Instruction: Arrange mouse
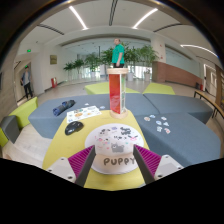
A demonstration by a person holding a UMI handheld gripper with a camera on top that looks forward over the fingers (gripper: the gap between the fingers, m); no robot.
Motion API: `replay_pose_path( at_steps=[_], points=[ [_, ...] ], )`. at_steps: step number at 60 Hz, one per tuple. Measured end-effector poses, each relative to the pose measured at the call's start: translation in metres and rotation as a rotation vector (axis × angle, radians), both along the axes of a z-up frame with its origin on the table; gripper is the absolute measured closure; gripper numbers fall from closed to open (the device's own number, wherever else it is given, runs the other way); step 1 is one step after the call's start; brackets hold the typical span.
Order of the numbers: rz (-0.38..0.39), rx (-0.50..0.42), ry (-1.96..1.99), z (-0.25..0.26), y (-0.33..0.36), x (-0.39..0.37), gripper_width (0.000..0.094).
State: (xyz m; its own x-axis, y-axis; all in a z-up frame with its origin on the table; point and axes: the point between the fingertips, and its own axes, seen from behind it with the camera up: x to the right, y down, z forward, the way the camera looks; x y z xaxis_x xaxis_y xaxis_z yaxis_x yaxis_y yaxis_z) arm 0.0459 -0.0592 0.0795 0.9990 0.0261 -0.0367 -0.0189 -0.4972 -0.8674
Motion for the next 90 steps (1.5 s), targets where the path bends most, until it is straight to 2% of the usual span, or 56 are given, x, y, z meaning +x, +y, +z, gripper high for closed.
replay_pose_path(
  at_steps=[10, 20, 36, 42, 53, 60, 68, 83, 90],
  points=[
    [-0.002, -0.019, 0.011, -0.01, 0.009, -0.002, 0.01],
    [0.092, -0.012, 0.031, -0.001, 0.019, -0.045, 0.01],
    [0.216, -0.073, 0.086, -0.035, 0.083, -0.142, 0.0102],
    [0.239, -0.095, 0.091, -0.047, 0.098, -0.172, 0.0102],
    [0.228, -0.127, 0.09, -0.066, 0.131, -0.198, 0.0106],
    [0.185, -0.153, 0.085, -0.076, 0.148, -0.197, 0.0102],
    [0.189, -0.172, 0.103, -0.079, 0.159, -0.207, 0.0094],
    [0.156, -0.185, 0.011, -0.087, 0.185, -0.212, 0.0096],
    [0.149, -0.185, -0.041, -0.091, 0.193, -0.216, 0.0127]
  ],
)
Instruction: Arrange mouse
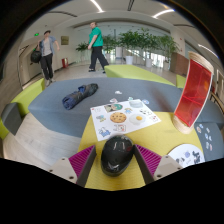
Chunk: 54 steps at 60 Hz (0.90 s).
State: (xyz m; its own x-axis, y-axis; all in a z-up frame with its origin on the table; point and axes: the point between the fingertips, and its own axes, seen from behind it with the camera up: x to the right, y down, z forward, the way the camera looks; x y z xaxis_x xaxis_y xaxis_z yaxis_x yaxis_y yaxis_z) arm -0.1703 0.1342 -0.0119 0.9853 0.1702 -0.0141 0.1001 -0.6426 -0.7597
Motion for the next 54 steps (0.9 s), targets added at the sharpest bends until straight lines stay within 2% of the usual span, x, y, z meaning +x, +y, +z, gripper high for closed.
replay_pose_path(
  at_steps=[4, 5, 6, 7, 20, 25, 32, 40, 45, 54],
  points=[
    [0.007, 0.006, -0.035, -0.003, 0.002, 0.0, 0.0212],
    [0.012, 0.009, -0.042, -0.003, 0.003, -0.001, 0.0183],
    [0.017, 0.011, -0.046, -0.003, 0.003, -0.003, 0.0297],
    [0.022, 0.011, -0.046, -0.004, 0.003, -0.005, 0.0342],
    [0.025, -0.005, -0.033, -0.003, -0.003, -0.004, 0.0443],
    [0.025, 0.018, -0.011, 0.009, -0.009, -0.003, 0.0468],
    [0.052, 0.141, 0.035, 0.073, -0.017, 0.008, 0.0479],
    [0.005, 0.222, 0.017, 0.125, -0.029, 0.08, 0.048],
    [-0.063, 0.186, -0.009, 0.115, -0.043, 0.133, 0.0481],
    [-0.148, 0.06, 0.019, 0.051, -0.071, 0.199, 0.0484]
  ],
)
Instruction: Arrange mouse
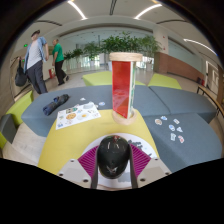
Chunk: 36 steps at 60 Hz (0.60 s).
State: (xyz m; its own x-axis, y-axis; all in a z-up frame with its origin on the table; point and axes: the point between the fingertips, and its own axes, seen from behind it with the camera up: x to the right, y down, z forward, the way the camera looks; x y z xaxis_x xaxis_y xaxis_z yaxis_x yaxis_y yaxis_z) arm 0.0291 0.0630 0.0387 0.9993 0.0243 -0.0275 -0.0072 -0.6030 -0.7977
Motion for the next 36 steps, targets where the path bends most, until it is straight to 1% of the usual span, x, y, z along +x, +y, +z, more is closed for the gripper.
replay_pose_path(
  at_steps=[3, 6, 11, 13, 15, 18, 21, 23, 25, 29, 32, 36],
  points=[
    [-0.013, -0.028, 0.008, -0.014, -0.005, 0.011, 0.0481],
    [-0.005, -0.057, 0.007, -0.027, -0.006, 0.014, 0.0482],
    [0.029, -0.112, 0.018, -0.048, -0.009, 0.011, 0.048],
    [0.042, -0.136, 0.019, -0.056, -0.013, 0.01, 0.046],
    [0.046, -0.1, 0.013, -0.052, -0.007, 0.011, 0.0431],
    [0.041, -0.121, 0.007, -0.052, -0.009, 0.011, 0.0381],
    [0.029, -0.105, 0.017, -0.048, -0.007, 0.012, 0.0311],
    [0.029, -0.087, 0.027, -0.045, -0.005, 0.011, 0.0212],
    [0.033, -0.072, 0.033, -0.041, -0.006, 0.011, 0.0078],
    [0.028, -0.051, 0.03, -0.028, -0.01, 0.016, 0.0123],
    [0.027, -0.013, 0.038, -0.012, -0.015, 0.018, 0.01],
    [0.012, 0.021, 0.048, 0.008, -0.028, 0.026, 0.0102]
  ],
)
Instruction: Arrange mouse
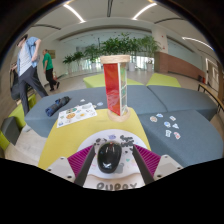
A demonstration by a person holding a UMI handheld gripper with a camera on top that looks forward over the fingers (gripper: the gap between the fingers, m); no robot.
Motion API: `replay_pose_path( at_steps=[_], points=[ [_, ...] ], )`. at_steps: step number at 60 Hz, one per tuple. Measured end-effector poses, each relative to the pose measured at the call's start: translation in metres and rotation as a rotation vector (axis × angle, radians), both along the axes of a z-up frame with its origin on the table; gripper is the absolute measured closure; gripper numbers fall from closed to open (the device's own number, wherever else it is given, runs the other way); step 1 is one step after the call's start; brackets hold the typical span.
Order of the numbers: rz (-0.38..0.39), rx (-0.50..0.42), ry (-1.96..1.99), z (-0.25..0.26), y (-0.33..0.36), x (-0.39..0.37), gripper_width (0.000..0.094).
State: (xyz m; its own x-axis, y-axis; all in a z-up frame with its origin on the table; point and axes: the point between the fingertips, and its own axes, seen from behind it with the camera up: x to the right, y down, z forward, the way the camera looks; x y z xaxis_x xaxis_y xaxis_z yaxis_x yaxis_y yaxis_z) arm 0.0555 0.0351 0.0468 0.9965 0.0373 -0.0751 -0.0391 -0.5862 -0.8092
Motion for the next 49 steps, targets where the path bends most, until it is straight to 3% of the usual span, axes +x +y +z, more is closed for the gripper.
replay_pose_path(
  at_steps=[12, 28, 49],
  points=[
    [-0.082, 0.064, -0.06, 0.044, -0.06, 0.037, 0.0101],
    [-0.28, 0.069, -0.139, 0.052, -0.169, 0.1, 0.0094],
    [-0.244, 0.176, -0.137, 0.079, -0.194, 0.079, 0.0095]
  ],
)
